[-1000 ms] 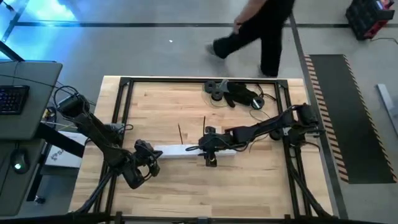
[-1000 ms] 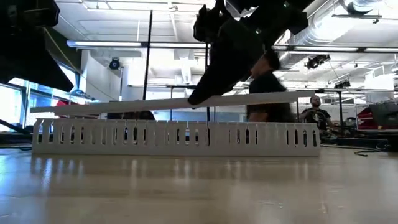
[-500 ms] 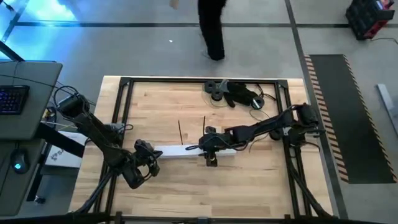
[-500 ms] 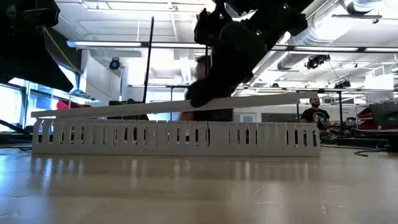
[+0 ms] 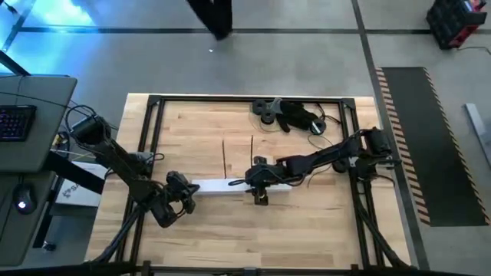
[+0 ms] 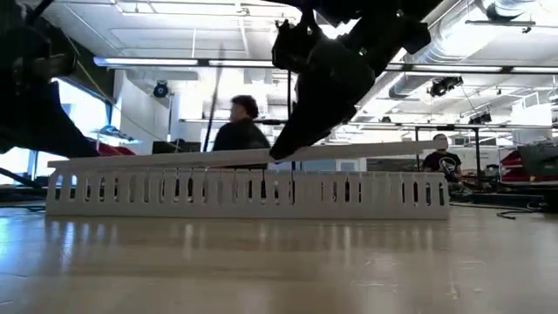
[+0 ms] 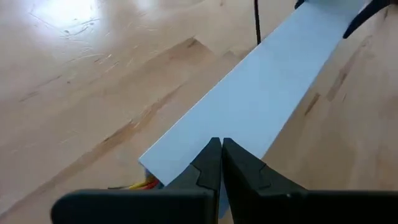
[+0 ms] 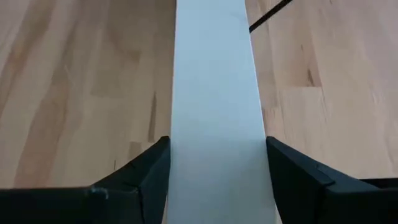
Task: Ziptie cables
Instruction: Close the white cable duct lid
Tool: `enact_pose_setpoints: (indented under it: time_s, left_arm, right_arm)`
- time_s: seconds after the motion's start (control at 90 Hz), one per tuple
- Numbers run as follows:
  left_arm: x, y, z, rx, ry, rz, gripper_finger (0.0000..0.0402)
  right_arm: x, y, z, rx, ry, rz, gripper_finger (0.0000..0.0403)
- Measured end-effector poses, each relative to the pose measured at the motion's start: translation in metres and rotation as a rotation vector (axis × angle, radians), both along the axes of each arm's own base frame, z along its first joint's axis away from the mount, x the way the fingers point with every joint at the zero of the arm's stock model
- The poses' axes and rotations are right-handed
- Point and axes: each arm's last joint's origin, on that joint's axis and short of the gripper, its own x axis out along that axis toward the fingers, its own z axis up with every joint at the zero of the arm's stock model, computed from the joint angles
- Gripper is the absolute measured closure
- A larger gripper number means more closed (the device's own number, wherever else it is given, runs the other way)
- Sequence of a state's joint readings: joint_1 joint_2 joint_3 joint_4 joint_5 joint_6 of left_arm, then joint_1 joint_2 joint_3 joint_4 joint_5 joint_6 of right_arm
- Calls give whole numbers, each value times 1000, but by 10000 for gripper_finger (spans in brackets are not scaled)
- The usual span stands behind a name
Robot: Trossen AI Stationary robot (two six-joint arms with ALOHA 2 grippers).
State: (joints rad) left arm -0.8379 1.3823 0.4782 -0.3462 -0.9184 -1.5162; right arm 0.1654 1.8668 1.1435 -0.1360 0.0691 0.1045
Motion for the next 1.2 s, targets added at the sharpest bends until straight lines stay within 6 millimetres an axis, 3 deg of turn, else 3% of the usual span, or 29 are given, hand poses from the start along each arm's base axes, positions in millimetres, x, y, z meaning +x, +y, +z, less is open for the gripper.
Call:
enact_pose_setpoints:
  time_s: [0.322, 0.811, 1.2]
  left_arm:
    - [-7, 8, -15, -37, -33, 11, 402]
    - [-5, 6, -14, -31, -35, -27, 402]
    - [-3, 4, -13, -26, -38, -54, 402]
  right_arm:
    - [-1, -1, -1, -11, 19, 0, 202]
    - [-12, -3, -18, -83, 21, 14, 202]
    - [-4, -8, -1, -233, 53, 89, 202]
